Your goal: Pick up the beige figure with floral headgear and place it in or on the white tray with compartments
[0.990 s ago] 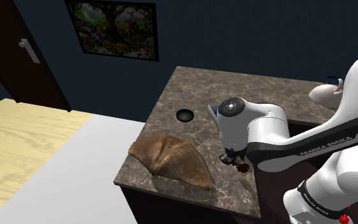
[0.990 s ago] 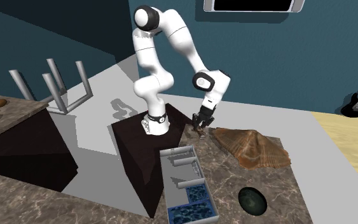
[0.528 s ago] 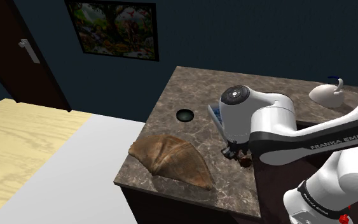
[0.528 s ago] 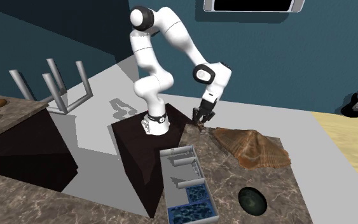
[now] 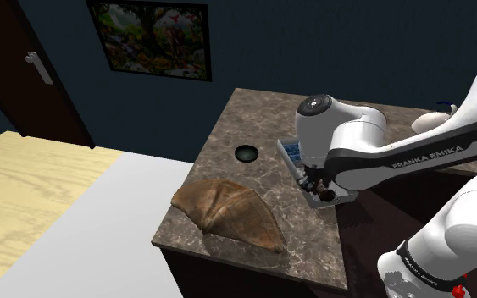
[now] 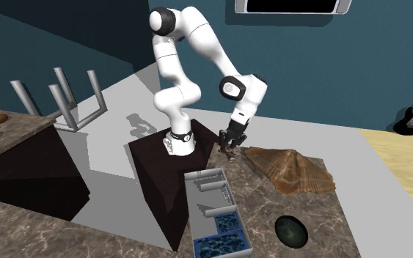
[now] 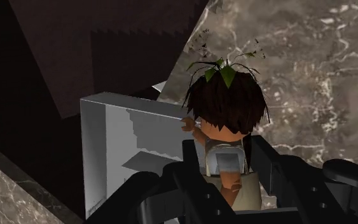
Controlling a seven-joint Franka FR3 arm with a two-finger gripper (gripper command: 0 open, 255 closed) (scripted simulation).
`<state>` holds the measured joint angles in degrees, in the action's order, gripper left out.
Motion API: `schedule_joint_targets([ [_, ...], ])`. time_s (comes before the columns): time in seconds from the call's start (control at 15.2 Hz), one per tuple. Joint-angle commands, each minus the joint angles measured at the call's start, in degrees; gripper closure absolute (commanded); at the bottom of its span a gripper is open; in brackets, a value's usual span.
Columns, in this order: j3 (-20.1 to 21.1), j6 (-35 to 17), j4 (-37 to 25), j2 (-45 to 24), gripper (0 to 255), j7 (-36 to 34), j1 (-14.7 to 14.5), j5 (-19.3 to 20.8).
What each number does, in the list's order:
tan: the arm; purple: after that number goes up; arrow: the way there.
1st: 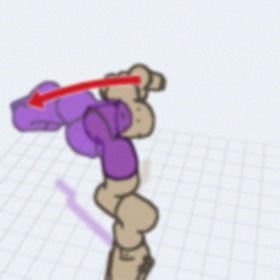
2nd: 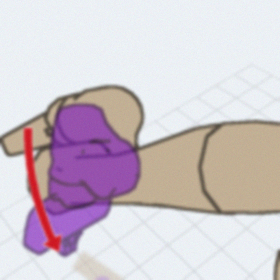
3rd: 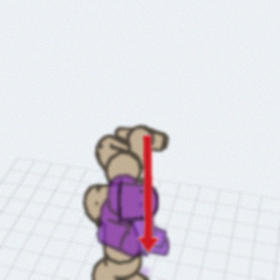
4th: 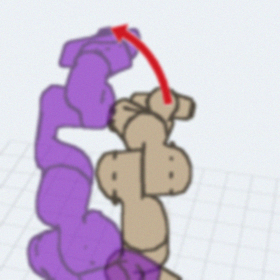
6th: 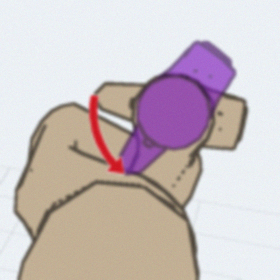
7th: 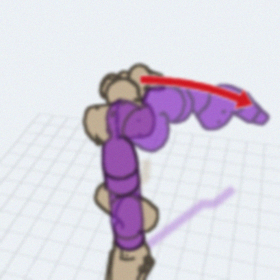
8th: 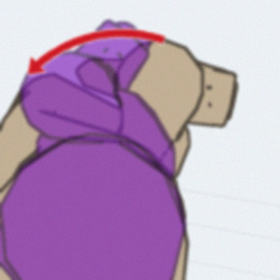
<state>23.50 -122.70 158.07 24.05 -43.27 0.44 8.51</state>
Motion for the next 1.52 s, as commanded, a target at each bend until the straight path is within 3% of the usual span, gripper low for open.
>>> schedule_joint_targets([
  [0.0,-1.92,-0.54,-1.08,-0.93,255,2.41,2.40,2.41],
  [0.46,-7.44,-4.14,-7.12,-8.69,255,8.47,10.42,10.68],
  [0.99,-13.01,-6.13,-18.83,-20.22,255,15.12,17.04,17.40],
  [1.45,-13.17,-10.79,-17.70,-24.54,255,11.53,17.41,20.67],
])
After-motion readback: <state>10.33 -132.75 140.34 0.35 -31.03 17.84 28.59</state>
